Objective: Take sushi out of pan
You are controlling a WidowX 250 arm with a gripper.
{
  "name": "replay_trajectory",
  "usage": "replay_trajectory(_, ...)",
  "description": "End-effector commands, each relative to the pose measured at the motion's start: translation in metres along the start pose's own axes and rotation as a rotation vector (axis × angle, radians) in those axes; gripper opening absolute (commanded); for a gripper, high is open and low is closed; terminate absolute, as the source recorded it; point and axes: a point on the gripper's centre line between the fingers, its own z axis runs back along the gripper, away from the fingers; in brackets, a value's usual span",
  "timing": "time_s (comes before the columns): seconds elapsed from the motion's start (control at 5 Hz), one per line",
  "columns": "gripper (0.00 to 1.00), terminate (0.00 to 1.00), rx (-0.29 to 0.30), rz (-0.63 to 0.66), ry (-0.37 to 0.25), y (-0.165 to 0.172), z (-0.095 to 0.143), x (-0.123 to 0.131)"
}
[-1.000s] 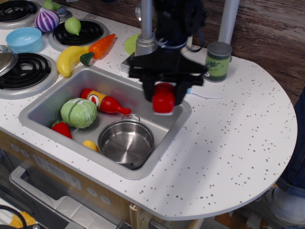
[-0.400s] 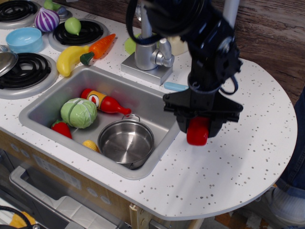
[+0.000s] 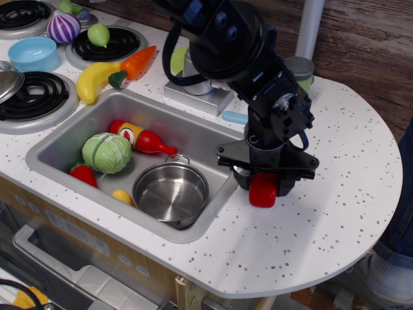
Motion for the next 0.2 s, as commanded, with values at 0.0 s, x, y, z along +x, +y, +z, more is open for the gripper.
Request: replay_trajectory(0.0,1.00,1.00,-0.013,0.023,-0.022,-0.0018,0.0052,0.0058)
